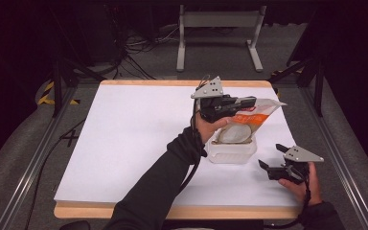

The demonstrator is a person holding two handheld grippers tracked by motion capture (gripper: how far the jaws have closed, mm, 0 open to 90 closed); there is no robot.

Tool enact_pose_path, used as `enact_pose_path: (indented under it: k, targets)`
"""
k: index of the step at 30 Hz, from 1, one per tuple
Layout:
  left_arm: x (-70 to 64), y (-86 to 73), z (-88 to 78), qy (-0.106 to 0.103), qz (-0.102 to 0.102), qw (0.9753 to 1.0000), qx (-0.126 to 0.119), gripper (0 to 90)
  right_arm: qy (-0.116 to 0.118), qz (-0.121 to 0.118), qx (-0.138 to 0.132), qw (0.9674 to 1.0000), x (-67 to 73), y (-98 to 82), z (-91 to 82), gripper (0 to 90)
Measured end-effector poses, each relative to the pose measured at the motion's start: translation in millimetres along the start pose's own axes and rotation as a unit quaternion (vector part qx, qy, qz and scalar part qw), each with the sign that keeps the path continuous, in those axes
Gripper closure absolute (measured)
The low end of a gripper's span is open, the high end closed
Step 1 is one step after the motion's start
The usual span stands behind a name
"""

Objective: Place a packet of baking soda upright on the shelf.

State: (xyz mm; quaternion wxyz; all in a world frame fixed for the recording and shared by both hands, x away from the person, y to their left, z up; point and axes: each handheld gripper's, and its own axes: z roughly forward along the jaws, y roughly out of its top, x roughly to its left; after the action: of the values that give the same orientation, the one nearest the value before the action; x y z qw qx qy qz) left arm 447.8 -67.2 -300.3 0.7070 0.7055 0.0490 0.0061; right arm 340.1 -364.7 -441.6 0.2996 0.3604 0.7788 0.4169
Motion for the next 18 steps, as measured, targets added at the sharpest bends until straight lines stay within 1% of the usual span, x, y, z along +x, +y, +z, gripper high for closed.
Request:
enact_pose_path:
  k: [2,3,4,5,6,7,8,9,10,11,13,15,18]
  targets:
    - [-0.2,-9.3,1.8,-0.002,-0.002,1.0,0.006,89.9,0.001,0.002,-0.001,1.0,-0.3,-0.1,-0.1,10.8]
    - [1.3,-18.7,1.2,-0.004,-0.012,0.9999,0.003,89.9,0.001,0.001,0.0,1.0,0.0,-0.1,-0.1,10.9]
    - [1.3,-18.7,1.2,-0.004,-0.012,0.9999,0.003,89.9,0.001,0.001,0.0,1.0,-0.1,0.0,0.0,10.8]
    - [3.0,-23.2,0.1,-0.003,-0.02,0.9998,0.001,89.9,0.001,0.001,0.0,1.0,-0.1,0.0,0.0,10.8]
    - [6.4,-32.2,-2.5,-0.001,-0.03,0.9996,0.004,89.9,0.001,0.001,0.0,1.0,0.0,0.0,0.0,10.8]
    - [8.0,-36.9,-4.2,0.002,-0.031,0.9995,0.004,89.9,0.001,0.001,0.0,1.0,0.0,0.0,0.0,10.8]
    - [10.0,-41.5,-6.5,0.002,-0.04,0.9992,-0.001,89.9,0.001,0.001,0.0,1.0,-0.1,0.0,0.0,10.8]
    - [10.0,-41.5,-6.5,0.002,-0.04,0.9992,-0.001,89.9,0.001,0.001,0.0,1.0,-0.1,0.0,0.0,10.8]
    - [13.2,-48.0,-11.5,0.003,-0.05,0.9987,-0.006,89.9,0.0,0.001,0.001,1.0,0.0,0.0,0.0,10.8]
    - [13.2,-48.0,-11.5,0.003,-0.05,0.9987,-0.006,89.9,0.0,0.001,0.001,1.0,0.0,0.0,0.0,10.8]
    - [15.0,-52.4,-17.0,0.003,-0.051,0.9987,-0.003,89.9,0.0,0.0,0.001,1.0,0.0,0.0,0.1,10.8]
    - [16.6,-55.4,-23.7,0.012,-0.048,0.9987,0.004,89.9,0.0,0.0,0.0,1.0,-0.1,0.0,0.2,10.8]
    - [18.9,-60.0,-32.0,0.016,-0.05,0.9986,0.009,89.9,0.0,0.0,0.001,1.0,0.0,0.0,0.3,10.8]
